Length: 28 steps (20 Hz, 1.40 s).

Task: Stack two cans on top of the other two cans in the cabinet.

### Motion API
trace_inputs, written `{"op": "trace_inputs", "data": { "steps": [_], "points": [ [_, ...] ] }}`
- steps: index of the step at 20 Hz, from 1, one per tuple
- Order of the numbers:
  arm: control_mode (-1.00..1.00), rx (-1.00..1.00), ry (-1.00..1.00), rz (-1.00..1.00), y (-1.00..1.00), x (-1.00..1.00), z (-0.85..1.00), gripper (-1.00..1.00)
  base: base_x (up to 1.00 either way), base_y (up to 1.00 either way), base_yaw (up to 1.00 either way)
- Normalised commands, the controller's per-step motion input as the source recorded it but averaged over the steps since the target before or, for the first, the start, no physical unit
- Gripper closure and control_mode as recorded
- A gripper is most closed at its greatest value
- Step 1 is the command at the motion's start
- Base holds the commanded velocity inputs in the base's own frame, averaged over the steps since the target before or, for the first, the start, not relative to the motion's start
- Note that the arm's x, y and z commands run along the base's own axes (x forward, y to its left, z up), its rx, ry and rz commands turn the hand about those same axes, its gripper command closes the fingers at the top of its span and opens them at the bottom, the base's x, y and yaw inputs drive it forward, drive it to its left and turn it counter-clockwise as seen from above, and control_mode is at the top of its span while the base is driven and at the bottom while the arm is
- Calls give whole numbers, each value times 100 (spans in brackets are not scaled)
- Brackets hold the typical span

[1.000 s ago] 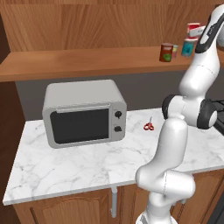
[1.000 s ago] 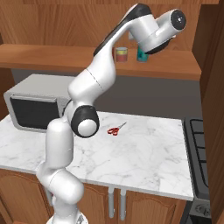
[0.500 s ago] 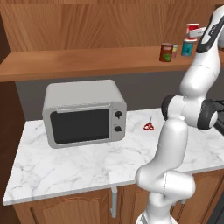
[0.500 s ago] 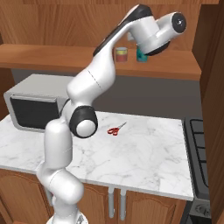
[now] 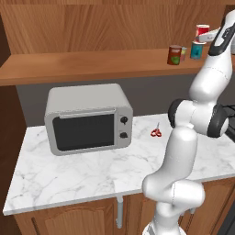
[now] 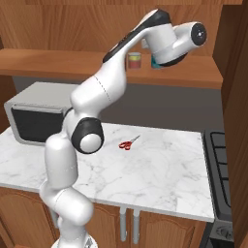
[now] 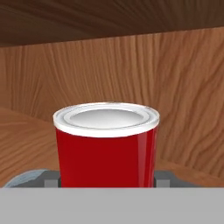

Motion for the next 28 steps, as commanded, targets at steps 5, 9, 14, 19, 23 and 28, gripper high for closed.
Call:
{"op": "trace_inputs", "data": {
  "steps": [5, 9, 14, 19, 23, 28],
  "points": [
    [-100, 0, 0, 0, 11, 3, 9, 100, 0, 0, 0],
    [-100, 0, 0, 0, 7, 6, 8, 100, 0, 0, 0],
    [-100, 0, 0, 0, -2, 5, 0, 100, 0, 0, 0],
    [-100, 0, 0, 0, -15, 2, 0, 100, 0, 0, 0],
    [-100, 0, 0, 0, -20, 8, 0, 100, 0, 0, 0],
    [-100, 0, 0, 0, -8, 7, 0, 100, 0, 0, 0]
  ]
}}
